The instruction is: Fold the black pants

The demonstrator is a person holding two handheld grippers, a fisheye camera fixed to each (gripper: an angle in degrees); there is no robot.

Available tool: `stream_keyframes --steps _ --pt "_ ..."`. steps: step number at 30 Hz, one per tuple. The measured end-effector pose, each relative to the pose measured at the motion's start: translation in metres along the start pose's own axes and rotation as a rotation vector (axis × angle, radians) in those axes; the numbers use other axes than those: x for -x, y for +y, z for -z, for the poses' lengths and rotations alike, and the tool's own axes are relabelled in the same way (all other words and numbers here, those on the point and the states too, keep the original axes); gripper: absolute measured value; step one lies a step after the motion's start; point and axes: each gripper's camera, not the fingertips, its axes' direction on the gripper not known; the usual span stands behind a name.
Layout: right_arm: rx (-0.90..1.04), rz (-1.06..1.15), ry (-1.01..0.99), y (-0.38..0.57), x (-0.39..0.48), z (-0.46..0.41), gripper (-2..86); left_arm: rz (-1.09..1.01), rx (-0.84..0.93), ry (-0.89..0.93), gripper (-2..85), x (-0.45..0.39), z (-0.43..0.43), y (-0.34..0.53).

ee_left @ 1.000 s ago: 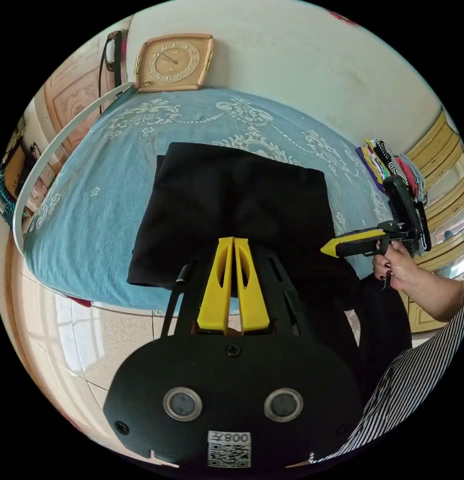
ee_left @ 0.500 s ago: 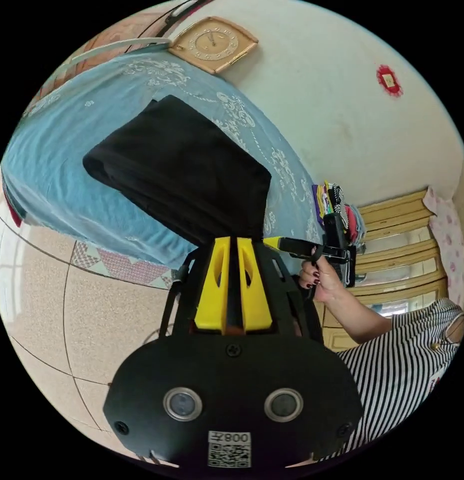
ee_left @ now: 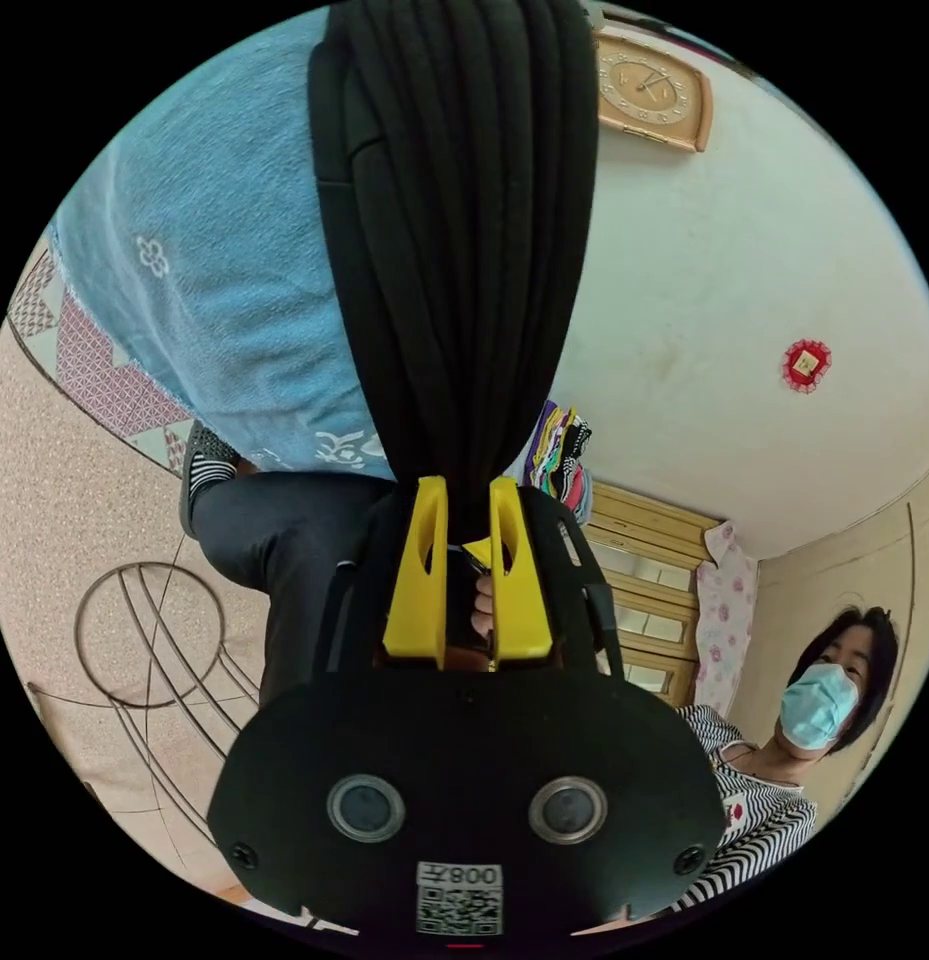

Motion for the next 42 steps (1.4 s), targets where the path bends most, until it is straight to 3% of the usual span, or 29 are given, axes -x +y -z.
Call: stream_keyframes --steps 13,20,31,42 --pt "-0.081 -0.096 -0.229 -0.001 -0.022 0.015 13.0 -0.031 -0.013 0.064 4.9 -0.001 0.090 -0.051" --pt "-0.031 -0.106 -0.183 0.003 -0.022 0.017 7.1 -0.028 -0.034 0.041 7.1 0.018 0.137 -0.065" --pt "-0.029 -0.029 -0.204 0.029 0.015 0.034 3.9 0.083 -0.444 0.273 16.4 0.107 0.251 -0.121" --pt "-0.025 0.006 -0.199 0.065 0.027 0.043 2.9 0.141 -0.496 0.314 13.6 0.169 0.263 -0.200"
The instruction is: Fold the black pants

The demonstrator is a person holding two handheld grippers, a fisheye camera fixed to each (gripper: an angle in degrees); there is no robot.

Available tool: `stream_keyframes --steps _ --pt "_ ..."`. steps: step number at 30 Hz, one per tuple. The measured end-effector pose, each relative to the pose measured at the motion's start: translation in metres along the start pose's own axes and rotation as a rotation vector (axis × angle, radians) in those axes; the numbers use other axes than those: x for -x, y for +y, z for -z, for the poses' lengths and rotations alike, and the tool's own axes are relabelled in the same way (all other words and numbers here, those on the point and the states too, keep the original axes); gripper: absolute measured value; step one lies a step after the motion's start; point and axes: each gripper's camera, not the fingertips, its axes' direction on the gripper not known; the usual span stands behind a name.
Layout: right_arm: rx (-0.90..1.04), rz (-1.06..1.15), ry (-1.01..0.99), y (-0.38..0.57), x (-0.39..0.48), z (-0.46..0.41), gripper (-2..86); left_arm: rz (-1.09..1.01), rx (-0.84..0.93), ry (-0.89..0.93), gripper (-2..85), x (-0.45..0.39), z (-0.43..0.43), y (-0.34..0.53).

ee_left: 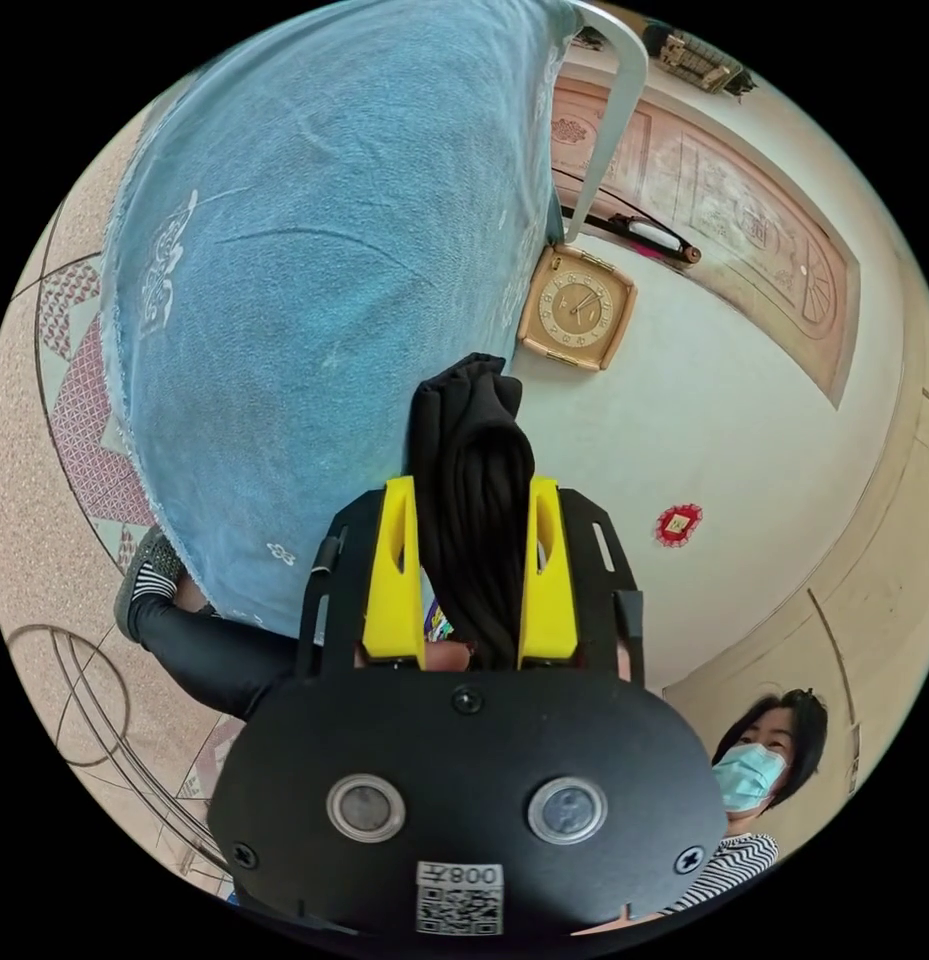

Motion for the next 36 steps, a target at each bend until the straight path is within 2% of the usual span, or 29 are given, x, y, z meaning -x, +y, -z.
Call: stream_keyframes --steps 4,12,23,29,36 --pt "-0.002 -0.001 0.039 0.024 -0.005 0.008 2.3 -0.056 0.018 -0.090 9.5 0.018 -0.008 -0.016" --pt "-0.029 0.057 0.087 0.089 -0.002 0.042 1.6 -0.186 0.085 -0.153 8.0 0.054 -0.029 -0.018" --pt "-0.118 0.189 0.066 0.250 0.003 0.114 0.3 -0.365 0.272 -0.188 7.8 0.131 -0.082 -0.006" --pt "-0.259 0.268 0.023 0.355 0.001 0.174 0.2 -0.448 0.466 -0.181 7.8 0.188 -0.151 0.000" --pt "-0.500 0.306 -0.064 0.461 -0.014 0.258 0.0 -0.534 0.748 -0.229 7.9 0.269 -0.294 0.009"
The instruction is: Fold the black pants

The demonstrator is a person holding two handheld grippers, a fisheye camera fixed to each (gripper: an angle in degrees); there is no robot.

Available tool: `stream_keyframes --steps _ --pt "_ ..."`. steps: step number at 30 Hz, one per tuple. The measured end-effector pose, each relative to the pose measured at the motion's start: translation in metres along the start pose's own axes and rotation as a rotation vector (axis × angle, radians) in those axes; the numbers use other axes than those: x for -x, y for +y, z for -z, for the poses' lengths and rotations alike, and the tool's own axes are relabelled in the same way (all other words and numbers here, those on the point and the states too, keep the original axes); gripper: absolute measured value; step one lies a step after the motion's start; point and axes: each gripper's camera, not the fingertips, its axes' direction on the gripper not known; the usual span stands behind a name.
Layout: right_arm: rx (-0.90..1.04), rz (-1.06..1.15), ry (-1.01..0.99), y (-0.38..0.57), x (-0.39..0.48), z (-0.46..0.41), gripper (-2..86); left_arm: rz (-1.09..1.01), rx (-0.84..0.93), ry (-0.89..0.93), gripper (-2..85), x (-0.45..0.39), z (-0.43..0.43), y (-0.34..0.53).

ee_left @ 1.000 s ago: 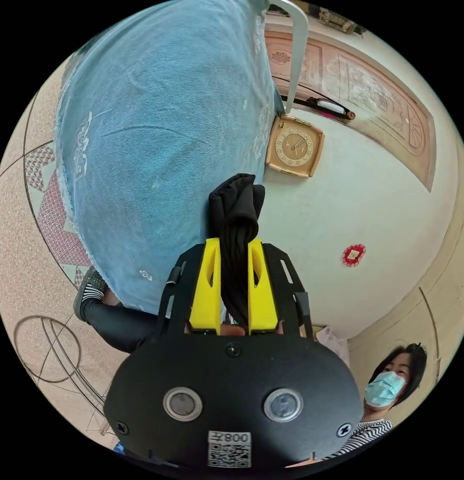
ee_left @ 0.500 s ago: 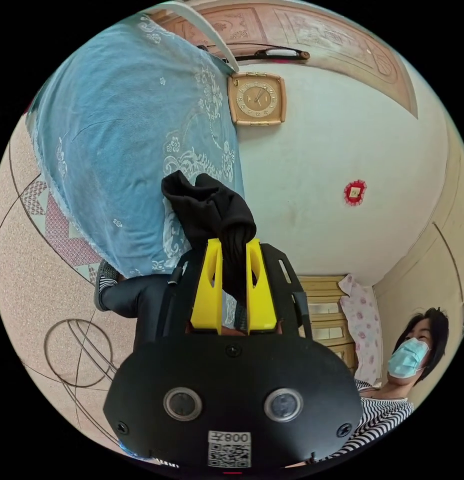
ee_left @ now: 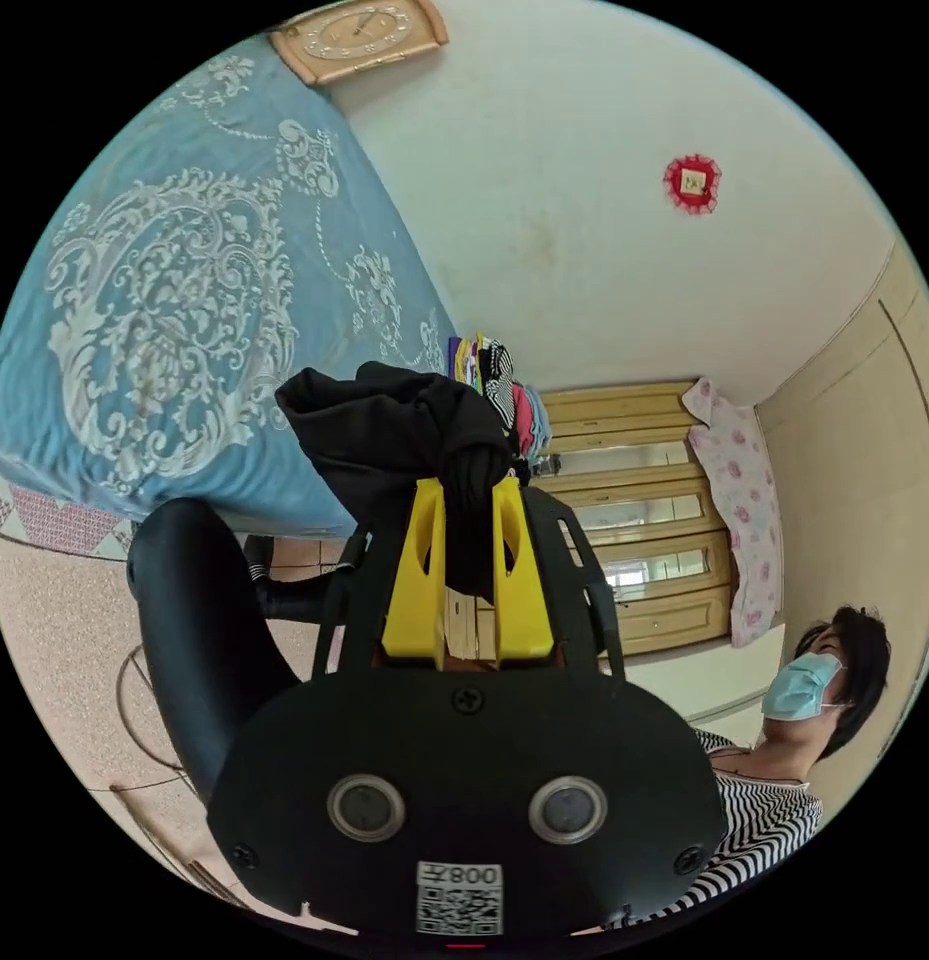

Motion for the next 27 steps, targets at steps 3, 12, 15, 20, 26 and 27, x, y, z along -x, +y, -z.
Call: stream_keyframes --steps 3,12,15,20,26,27 --pt "-0.111 0.006 -0.027 0.006 0.006 0.058 0.0 -0.058 0.110 -0.002 7.8 0.021 -0.075 -0.036" --pt "-0.435 0.307 0.111 -0.039 0.117 0.270 0.0 -0.314 0.371 0.200 7.9 0.043 -0.364 -0.162" --pt "-0.535 0.412 0.216 -0.052 0.155 0.335 0.0 -0.372 0.410 0.272 7.9 0.062 -0.460 -0.194" --pt "-0.665 0.324 0.335 -0.076 0.121 0.420 0.6 -0.321 0.523 0.224 8.0 0.164 -0.597 -0.233" --pt "-0.760 -0.078 0.346 -0.085 -0.021 0.454 2.2 -0.214 0.589 -0.038 5.0 0.351 -0.651 -0.251" --pt "-0.785 -0.054 0.285 -0.080 -0.026 0.457 2.3 -0.223 0.597 0.019 4.3 0.376 -0.646 -0.252"
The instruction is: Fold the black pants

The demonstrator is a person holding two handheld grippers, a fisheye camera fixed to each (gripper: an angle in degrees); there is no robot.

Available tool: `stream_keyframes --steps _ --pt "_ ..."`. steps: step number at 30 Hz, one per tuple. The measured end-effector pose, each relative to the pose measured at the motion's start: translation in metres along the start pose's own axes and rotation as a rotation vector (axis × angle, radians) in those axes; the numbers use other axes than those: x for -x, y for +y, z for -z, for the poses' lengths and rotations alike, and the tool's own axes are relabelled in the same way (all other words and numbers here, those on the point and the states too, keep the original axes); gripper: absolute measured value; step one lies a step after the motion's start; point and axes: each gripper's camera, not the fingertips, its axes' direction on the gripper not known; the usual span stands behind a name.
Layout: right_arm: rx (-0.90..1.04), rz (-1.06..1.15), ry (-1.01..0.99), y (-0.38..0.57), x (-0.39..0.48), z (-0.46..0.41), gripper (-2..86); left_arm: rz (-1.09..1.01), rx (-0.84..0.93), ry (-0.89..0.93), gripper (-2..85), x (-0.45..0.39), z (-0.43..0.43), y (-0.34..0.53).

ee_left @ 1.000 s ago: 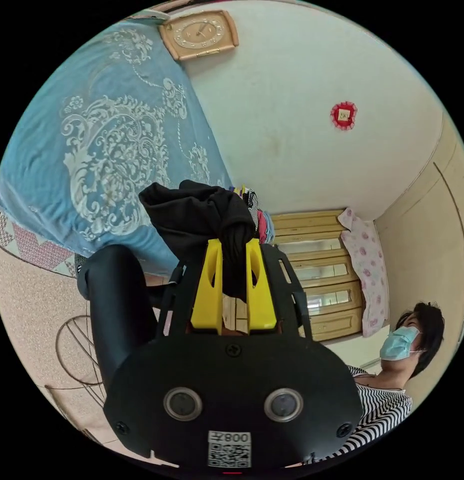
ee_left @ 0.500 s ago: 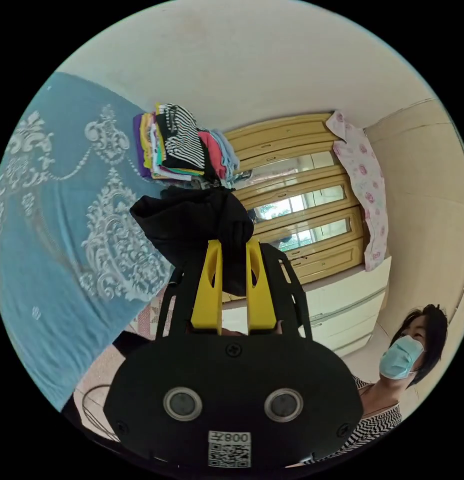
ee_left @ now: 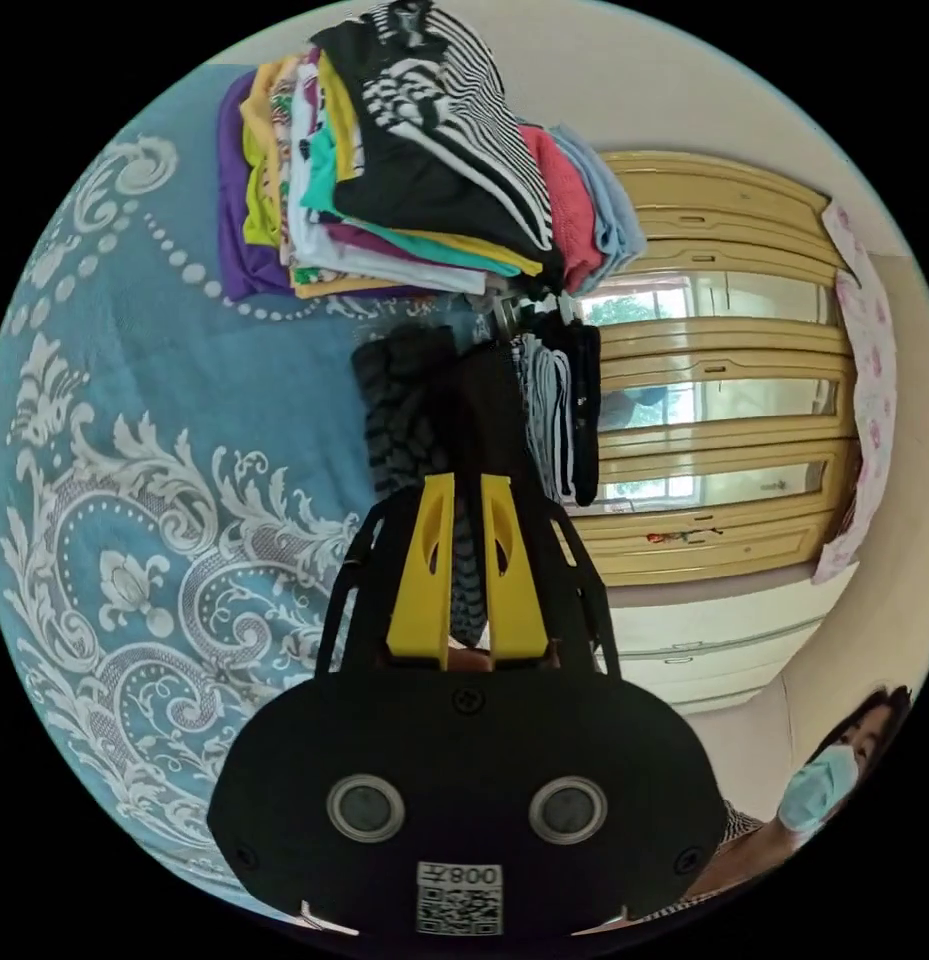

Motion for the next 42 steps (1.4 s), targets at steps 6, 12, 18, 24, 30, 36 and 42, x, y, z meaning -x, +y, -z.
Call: stream_keyframes --steps 6,12,18,24,30,36,42 --pt "-0.065 0.047 -0.059 0.002 0.003 0.029 3.9 -0.030 0.054 -0.017 1.7 0.087 0.018 0.036" --pt "-0.093 -0.004 -0.080 0.003 0.013 0.052 5.4 -0.061 0.081 0.053 1.7 0.136 0.031 0.077" --pt "-0.167 -0.030 -0.035 0.018 0.034 0.078 6.0 -0.154 0.127 -0.005 1.2 0.166 0.063 0.135" --pt "-0.196 -0.044 0.066 0.059 0.059 0.108 4.8 -0.153 0.112 -0.030 0.4 0.208 0.108 0.192" --pt "-0.253 0.156 0.190 0.077 0.137 0.126 4.2 -0.231 0.130 -0.076 0.5 0.238 0.134 0.200" --pt "-0.239 0.517 0.444 0.026 0.248 0.073 7.2 -0.413 0.260 -0.105 1.2 0.262 0.102 0.140" --pt "-0.276 0.644 0.649 -0.043 0.326 0.017 8.9 -0.448 0.310 -0.025 2.0 0.273 0.052 0.087"
